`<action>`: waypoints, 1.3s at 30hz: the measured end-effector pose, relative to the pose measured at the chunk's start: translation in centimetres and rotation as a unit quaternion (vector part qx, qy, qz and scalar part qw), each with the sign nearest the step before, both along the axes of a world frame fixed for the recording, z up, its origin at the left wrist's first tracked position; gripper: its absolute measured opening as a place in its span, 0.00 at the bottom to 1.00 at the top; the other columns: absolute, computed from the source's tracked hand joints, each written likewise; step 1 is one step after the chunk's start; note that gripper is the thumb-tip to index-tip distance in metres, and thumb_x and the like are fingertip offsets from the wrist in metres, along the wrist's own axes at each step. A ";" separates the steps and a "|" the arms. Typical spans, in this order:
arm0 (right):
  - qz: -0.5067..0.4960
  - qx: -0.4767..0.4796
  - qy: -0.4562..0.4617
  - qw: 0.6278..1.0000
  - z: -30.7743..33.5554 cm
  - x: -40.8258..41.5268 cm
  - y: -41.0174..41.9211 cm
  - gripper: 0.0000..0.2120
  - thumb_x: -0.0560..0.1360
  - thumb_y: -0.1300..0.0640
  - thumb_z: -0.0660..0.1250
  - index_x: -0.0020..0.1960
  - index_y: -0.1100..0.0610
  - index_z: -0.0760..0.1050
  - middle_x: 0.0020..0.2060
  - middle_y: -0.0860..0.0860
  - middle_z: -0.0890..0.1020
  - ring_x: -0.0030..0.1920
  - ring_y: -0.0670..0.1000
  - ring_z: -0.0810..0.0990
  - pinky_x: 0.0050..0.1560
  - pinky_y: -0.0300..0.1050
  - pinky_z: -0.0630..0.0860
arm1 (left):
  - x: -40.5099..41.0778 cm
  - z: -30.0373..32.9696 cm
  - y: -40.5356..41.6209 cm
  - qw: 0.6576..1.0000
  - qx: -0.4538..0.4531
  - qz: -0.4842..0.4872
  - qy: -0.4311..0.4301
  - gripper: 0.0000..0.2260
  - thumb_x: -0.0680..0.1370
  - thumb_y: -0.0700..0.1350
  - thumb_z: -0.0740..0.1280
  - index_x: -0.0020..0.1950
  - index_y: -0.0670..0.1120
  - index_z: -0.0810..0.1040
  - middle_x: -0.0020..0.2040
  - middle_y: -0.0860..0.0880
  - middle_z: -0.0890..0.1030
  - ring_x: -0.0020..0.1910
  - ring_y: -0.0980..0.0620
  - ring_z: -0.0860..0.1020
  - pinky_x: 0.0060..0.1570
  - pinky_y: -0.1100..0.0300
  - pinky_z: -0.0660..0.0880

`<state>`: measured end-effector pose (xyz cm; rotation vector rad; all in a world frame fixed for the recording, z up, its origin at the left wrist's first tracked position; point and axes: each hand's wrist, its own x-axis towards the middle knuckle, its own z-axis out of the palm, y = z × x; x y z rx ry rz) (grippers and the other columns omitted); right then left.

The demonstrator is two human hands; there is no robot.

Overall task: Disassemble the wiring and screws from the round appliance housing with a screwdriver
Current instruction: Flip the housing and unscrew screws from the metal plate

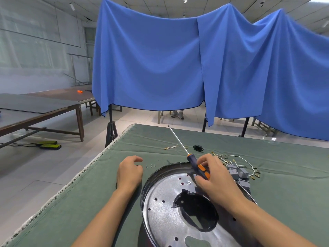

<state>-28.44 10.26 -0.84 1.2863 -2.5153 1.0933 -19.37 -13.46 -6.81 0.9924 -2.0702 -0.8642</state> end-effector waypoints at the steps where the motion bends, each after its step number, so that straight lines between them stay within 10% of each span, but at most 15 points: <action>1: 0.003 -0.027 0.010 1.000 0.1 -0.1 0.1 0.15 0.73 0.61 0.67 0.44 0.43 0.66 0.46 0.45 0.73 0.47 0.45 0.72 0.44 0.32 0.66 | 0.2 0.3 0.1 1.000 0.002 0.006 0.010 0.12 0.72 0.36 0.63 0.50 0.48 0.81 0.51 0.47 0.80 0.49 0.46 0.78 0.49 0.56 0.73; 9: -0.033 -0.063 0.045 0.996 3.4 -2.7 2.0 0.14 0.74 0.64 0.68 0.44 0.46 0.68 0.42 0.45 0.77 0.44 0.43 0.74 0.40 0.36 0.67 | 0.7 5.5 4.4 0.958 0.207 -0.178 0.091 0.10 0.77 0.44 0.66 0.38 0.41 0.80 0.34 0.47 0.80 0.30 0.52 0.74 0.29 0.67 0.71; 15: -0.117 0.017 -0.038 0.992 3.7 -5.8 4.8 0.11 0.73 0.65 0.68 0.43 0.50 0.71 0.39 0.47 0.79 0.37 0.49 0.76 0.37 0.45 0.72 | 1.7 6.0 5.2 0.930 0.210 -0.301 -0.002 0.09 0.75 0.43 0.69 0.36 0.47 0.83 0.32 0.51 0.81 0.30 0.57 0.77 0.35 0.67 0.72; 28: -0.113 0.123 -0.046 0.985 1.7 -5.0 5.8 0.21 0.75 0.38 0.63 0.37 0.54 0.78 0.32 0.45 0.80 0.35 0.47 0.77 0.38 0.45 0.71 | 2.1 5.3 5.1 0.911 0.324 -0.255 0.007 0.08 0.74 0.42 0.69 0.39 0.39 0.82 0.34 0.42 0.82 0.28 0.50 0.79 0.28 0.66 0.74; 31: -0.109 0.239 -0.019 0.965 1.1 -4.1 5.4 0.14 0.72 0.45 0.67 0.43 0.57 0.76 0.39 0.53 0.80 0.37 0.50 0.74 0.38 0.46 0.69 | 2.2 5.3 5.2 0.903 0.340 -0.261 0.014 0.10 0.75 0.44 0.68 0.39 0.39 0.83 0.34 0.41 0.81 0.28 0.51 0.79 0.28 0.64 0.74; 39: -0.132 0.160 -0.041 0.977 0.3 -3.6 6.1 0.15 0.76 0.58 0.64 0.32 0.58 0.65 0.30 0.52 0.70 0.32 0.52 0.66 0.33 0.47 0.60 | 3.3 5.0 5.7 0.890 0.415 -0.181 0.054 0.16 0.79 0.51 0.61 0.50 0.38 0.77 0.42 0.40 0.78 0.36 0.44 0.76 0.43 0.53 0.71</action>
